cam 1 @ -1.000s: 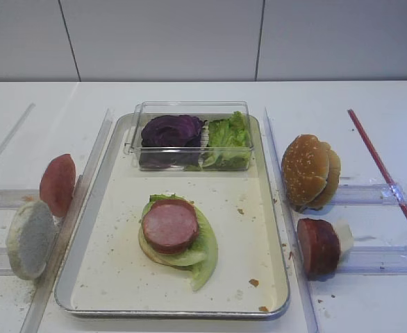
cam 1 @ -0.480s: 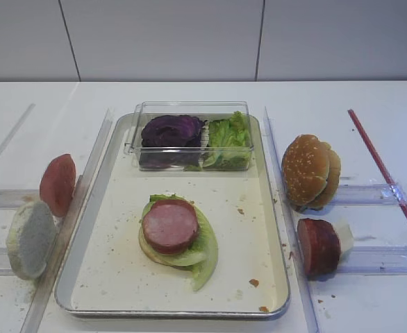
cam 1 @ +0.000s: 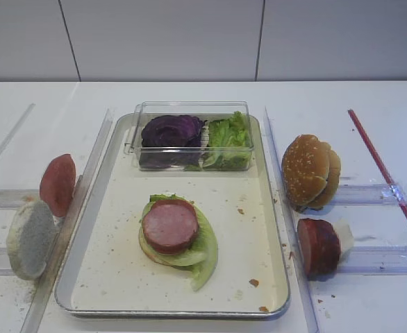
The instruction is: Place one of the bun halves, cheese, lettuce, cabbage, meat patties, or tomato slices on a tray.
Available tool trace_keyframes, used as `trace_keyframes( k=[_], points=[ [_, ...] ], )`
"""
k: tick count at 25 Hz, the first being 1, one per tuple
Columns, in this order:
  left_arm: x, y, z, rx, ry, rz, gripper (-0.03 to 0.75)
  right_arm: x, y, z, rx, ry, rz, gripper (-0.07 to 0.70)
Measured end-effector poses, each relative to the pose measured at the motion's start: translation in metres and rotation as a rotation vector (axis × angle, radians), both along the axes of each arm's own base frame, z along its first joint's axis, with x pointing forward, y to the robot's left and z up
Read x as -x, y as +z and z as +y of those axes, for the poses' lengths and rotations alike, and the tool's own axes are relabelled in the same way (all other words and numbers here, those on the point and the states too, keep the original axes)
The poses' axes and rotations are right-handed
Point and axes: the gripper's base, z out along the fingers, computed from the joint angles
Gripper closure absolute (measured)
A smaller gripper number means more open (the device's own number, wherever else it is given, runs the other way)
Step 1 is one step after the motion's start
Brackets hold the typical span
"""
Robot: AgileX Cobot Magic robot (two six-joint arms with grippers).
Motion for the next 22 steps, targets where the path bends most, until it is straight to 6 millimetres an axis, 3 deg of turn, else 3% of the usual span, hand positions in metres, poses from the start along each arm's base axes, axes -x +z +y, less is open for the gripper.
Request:
trace_keyframes(
  k=[22],
  points=[
    [0.0000,0.0000,0.0001,-0.001,0.001,0.000,0.235,0.0000,0.0000,0.0000,0.000,0.000,0.000,0.185]
  ],
)
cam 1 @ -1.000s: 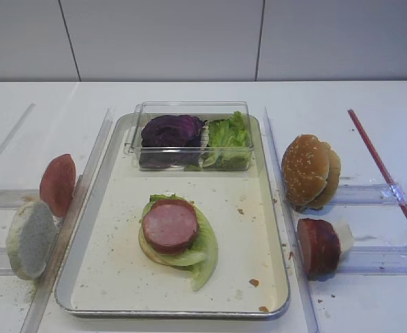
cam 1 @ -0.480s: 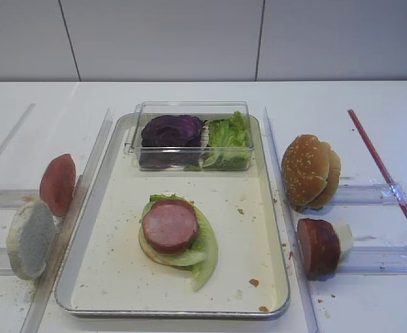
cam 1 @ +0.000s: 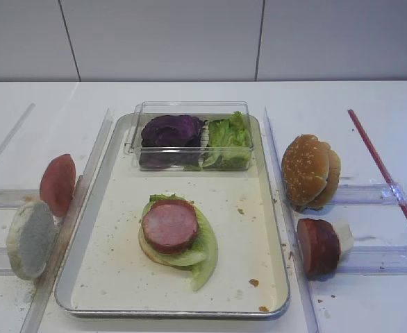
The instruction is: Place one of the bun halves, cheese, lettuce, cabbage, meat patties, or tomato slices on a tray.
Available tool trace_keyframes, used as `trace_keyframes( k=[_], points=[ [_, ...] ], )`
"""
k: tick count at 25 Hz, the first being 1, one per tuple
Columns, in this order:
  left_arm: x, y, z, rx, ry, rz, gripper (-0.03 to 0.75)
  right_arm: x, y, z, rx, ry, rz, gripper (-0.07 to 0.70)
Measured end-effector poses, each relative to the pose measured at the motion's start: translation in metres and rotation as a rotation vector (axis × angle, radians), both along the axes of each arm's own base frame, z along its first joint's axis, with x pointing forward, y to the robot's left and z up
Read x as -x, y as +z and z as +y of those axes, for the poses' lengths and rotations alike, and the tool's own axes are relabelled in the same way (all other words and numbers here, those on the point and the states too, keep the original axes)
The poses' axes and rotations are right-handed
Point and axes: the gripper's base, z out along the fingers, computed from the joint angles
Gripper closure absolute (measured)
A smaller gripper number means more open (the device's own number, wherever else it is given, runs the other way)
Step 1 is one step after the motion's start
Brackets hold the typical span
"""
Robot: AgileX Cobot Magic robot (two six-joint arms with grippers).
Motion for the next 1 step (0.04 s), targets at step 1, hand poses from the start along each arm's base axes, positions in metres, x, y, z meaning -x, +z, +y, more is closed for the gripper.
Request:
trace_keyframes(
  k=[1],
  points=[
    [0.0000,0.0000,0.0000,0.000,0.000,0.000,0.235,0.0000,0.0000,0.0000,0.000,0.000,0.000,0.185]
  ],
)
